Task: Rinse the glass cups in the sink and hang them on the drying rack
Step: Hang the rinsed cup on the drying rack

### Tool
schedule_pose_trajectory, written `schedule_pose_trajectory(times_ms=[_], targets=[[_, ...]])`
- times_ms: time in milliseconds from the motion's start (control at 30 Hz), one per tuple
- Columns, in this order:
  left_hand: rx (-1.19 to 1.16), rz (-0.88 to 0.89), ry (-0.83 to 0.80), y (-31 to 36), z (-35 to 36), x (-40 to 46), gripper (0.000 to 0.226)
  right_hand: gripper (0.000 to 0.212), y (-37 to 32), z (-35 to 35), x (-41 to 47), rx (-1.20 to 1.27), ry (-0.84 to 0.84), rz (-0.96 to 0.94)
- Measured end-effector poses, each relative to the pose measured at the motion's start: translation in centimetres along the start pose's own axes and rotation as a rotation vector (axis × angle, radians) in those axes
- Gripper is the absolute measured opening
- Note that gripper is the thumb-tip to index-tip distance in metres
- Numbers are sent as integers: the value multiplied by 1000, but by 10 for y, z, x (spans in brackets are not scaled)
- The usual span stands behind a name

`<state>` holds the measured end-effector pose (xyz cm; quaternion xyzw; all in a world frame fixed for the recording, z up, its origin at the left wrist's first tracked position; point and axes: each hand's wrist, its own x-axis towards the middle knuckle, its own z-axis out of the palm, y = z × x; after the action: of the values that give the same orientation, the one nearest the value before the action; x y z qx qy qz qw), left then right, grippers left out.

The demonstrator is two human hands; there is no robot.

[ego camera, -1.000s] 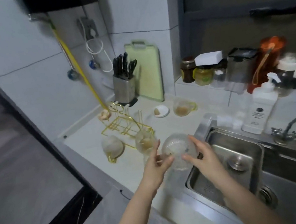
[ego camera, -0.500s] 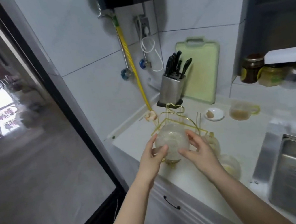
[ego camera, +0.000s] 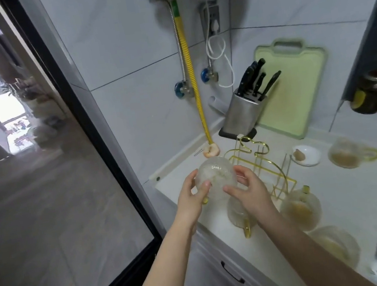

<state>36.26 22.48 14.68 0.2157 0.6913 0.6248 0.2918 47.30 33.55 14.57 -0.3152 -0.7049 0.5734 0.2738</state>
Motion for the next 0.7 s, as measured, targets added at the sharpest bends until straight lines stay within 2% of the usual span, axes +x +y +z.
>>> schedule_pose_trajectory(times_ms=[167, 367, 500, 700], targets=[[23, -101, 23, -14, -2, 46, 63, 59, 11, 8, 46, -156, -53, 42], [15, -148, 31, -20, 2, 84, 54, 41, 21, 14, 85, -294, -53, 48], [56, -173, -8, -25, -2, 107, 52, 51, 28, 19, 102, -403, -74, 86], [116, -207, -113, -34, -12, 145, 48, 55, 31, 27, 125, -576, -74, 113]])
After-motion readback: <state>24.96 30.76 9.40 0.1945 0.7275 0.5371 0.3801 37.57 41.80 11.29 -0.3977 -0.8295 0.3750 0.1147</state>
